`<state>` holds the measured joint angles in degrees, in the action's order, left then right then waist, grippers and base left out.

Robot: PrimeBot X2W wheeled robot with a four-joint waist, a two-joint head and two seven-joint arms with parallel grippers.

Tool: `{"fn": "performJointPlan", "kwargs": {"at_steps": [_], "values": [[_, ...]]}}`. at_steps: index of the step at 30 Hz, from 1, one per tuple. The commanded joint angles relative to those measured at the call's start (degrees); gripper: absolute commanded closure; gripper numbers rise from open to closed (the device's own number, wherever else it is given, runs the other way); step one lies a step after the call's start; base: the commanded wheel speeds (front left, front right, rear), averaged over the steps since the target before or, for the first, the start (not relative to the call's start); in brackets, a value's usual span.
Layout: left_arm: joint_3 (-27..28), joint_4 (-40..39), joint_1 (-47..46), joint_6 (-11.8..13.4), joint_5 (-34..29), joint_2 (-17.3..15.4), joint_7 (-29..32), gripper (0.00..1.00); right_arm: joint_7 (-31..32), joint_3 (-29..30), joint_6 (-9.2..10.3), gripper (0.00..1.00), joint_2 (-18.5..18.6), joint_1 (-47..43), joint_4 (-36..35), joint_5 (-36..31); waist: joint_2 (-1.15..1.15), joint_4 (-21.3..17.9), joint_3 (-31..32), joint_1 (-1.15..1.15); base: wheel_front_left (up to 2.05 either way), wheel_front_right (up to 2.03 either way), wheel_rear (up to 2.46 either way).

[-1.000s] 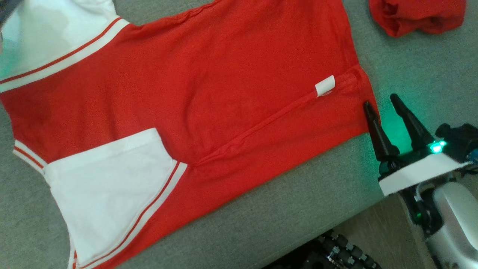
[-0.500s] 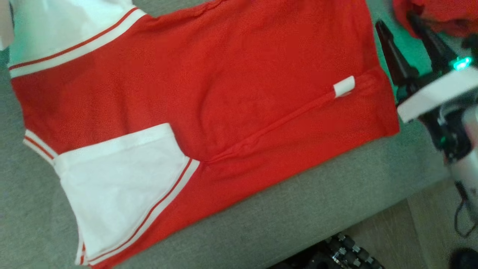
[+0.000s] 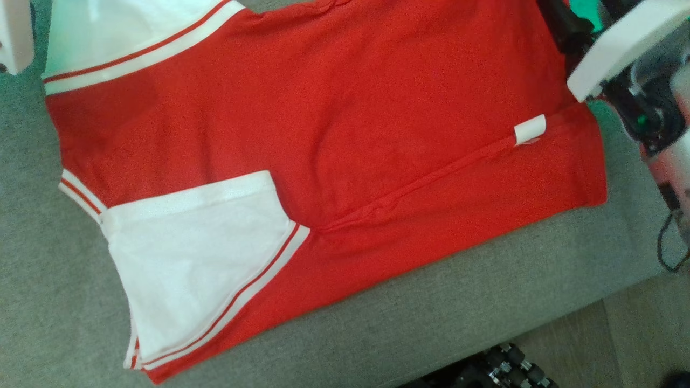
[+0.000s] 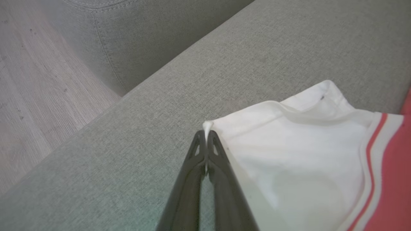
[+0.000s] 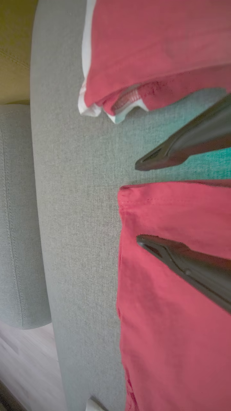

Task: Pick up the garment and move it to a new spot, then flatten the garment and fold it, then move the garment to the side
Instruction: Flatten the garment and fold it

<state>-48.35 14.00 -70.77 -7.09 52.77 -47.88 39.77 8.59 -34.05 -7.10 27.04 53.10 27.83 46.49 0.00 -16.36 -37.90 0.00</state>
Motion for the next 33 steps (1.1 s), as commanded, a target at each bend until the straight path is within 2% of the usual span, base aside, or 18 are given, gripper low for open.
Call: {"fn": "performJointPlan", "kwargs": {"at_steps": [1, 7, 8, 9, 12, 13, 14, 16, 18, 19, 22, 24, 28, 31, 33], "values": [[2.3, -1.9, -3.4, -0.2, -0.7, -2.6, -0.3, 1.00, 0.6, -1.3, -0.39, 0.00, -0.1, 2.0, 1.2, 1.5, 0.00, 0.3, -0.2, 0.00, 0.00, 0.00, 0.00], [1.5, -2.0, -3.8, -0.3, -0.7, -2.3, -0.9, 1.00, 1.1, -4.5, -0.39, 0.00, -0.6, 5.4, 4.9, 4.0, 0.00, 1.0, -0.2, 0.00, 0.00, 0.00, 0.00], [1.4, -1.9, -3.8, -0.3, -0.6, -2.3, -1.0, 1.00, 1.0, -4.9, -0.39, 0.02, -0.6, 5.8, 5.3, 4.2, 0.00, 1.1, -0.2, 0.00, 0.00, 0.00, 0.00], [1.3, -1.9, -3.8, -0.3, -0.5, -2.3, -1.1, 1.00, 0.8, -5.4, -0.39, 0.08, -0.6, 6.2, 5.8, 4.4, 0.00, 1.1, -0.2, 0.00, 0.00, 0.00, 0.00], [1.0, -1.8, -3.9, -0.3, -0.4, -2.4, -1.5, 1.00, 0.4, -6.8, -0.39, 0.15, -0.5, 7.1, 6.8, 5.1, 0.00, 1.3, -0.1, 0.00, 0.00, 0.00, 0.00], [0.9, -1.7, -3.9, -0.3, -0.3, -2.4, -1.6, 1.00, 0.2, -7.2, -0.39, 0.23, -0.5, 7.4, 7.1, 5.3, 0.00, 1.4, 0.0, 0.00, 0.00, 0.00, 0.00], [0.9, -1.7, -3.9, -0.3, -0.3, -2.4, -1.6, 1.00, 0.2, -7.2, -0.39, 0.23, -0.5, 7.4, 7.1, 5.3, 0.00, 1.4, 0.0, 0.00, 0.00, 0.00, 0.00], [0.7, -1.6, -4.0, -0.4, -0.2, -2.3, -1.9, 1.00, -0.3, -8.1, -0.39, 0.33, -0.3, 8.0, 7.6, 5.6, 0.00, 1.5, 0.0, 0.00, 0.00, 0.00, 0.00], [0.4, -1.4, -4.1, -0.4, -0.2, -2.3, -2.1, 1.00, -0.6, -8.9, -0.39, 0.50, -0.2, 8.6, 8.2, 5.8, 0.00, 1.6, 0.1, 0.00, 0.00, 0.00, 0.00], [0.3, -1.3, -4.1, -0.4, -0.1, -2.3, -2.2, 1.00, -0.7, -9.2, -0.39, 0.54, -0.1, 8.9, 8.5, 5.9, 0.00, 1.7, 0.1, 0.00, 0.00, 0.00, 0.00], [-0.1, -1.2, -4.3, -0.4, 0.1, -2.2, -2.6, 1.00, -1.1, -10.1, -0.39, 0.59, 0.1, 9.6, 9.3, 6.5, 0.00, 1.9, 0.2, 0.00, 0.00, 0.00, 0.00], [-0.3, -1.0, -4.4, -0.4, 0.2, -2.1, -2.8, 1.00, -1.4, -10.7, -0.39, 0.59, 0.2, 10.0, 9.8, 6.8, 0.00, 2.0, 0.3, 0.00, 0.00, 0.00, 0.00], [-0.9, -0.8, -4.6, -0.4, 0.4, -2.2, -3.3, 1.00, -1.9, -11.7, -0.39, 0.70, 0.4, 10.7, 10.6, 7.6, 0.00, 2.2, 0.4, 0.00, 0.00, 0.00, 0.00], [-1.4, -0.8, -4.8, -0.4, 0.6, -2.2, -3.8, 1.00, -2.6, -12.5, -0.39, 1.00, 0.7, 11.3, 11.3, 7.7, 0.00, 2.4, 0.5, 0.00, 0.00, 0.00, 0.00], [-1.8, -1.0, -4.9, -0.4, 0.5, -2.3, -4.4, 1.00, -3.3, -12.9, -0.39, 1.00, 0.7, 11.7, 11.6, 7.8, 0.00, 2.5, 0.6, 0.00, 0.00, 0.00, 0.00]]}}
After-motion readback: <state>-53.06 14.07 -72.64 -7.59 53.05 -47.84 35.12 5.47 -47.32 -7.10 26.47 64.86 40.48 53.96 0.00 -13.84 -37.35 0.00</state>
